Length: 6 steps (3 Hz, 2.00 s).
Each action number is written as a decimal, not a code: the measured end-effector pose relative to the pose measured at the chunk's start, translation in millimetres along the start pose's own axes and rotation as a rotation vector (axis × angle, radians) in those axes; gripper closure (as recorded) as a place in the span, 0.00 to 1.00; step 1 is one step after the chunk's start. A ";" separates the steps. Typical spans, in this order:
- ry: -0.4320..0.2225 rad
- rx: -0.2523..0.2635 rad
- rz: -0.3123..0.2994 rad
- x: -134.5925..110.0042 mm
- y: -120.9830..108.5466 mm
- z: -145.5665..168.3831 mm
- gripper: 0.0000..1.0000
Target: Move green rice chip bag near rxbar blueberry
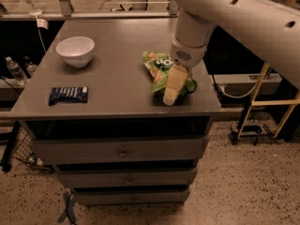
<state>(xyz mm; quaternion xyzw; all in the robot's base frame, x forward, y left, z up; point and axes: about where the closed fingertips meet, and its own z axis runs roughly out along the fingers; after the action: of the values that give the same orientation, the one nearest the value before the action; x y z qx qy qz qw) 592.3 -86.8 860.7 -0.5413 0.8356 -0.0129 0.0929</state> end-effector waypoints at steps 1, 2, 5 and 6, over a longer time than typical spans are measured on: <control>0.003 -0.021 0.001 -3.9 3.4 12.0 0.14; -0.001 -0.035 -0.001 -5.3 5.5 20.0 0.38; -0.296 -0.010 -0.169 -35.3 17.0 -65.2 1.00; -0.296 -0.010 -0.169 -35.4 17.0 -65.2 1.00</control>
Offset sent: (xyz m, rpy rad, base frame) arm -0.0008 0.0102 -0.0257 0.0254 0.0448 0.0106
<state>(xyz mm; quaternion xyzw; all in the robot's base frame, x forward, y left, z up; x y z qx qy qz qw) 580.0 -52.8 927.7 -0.6061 0.7643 0.0632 0.2109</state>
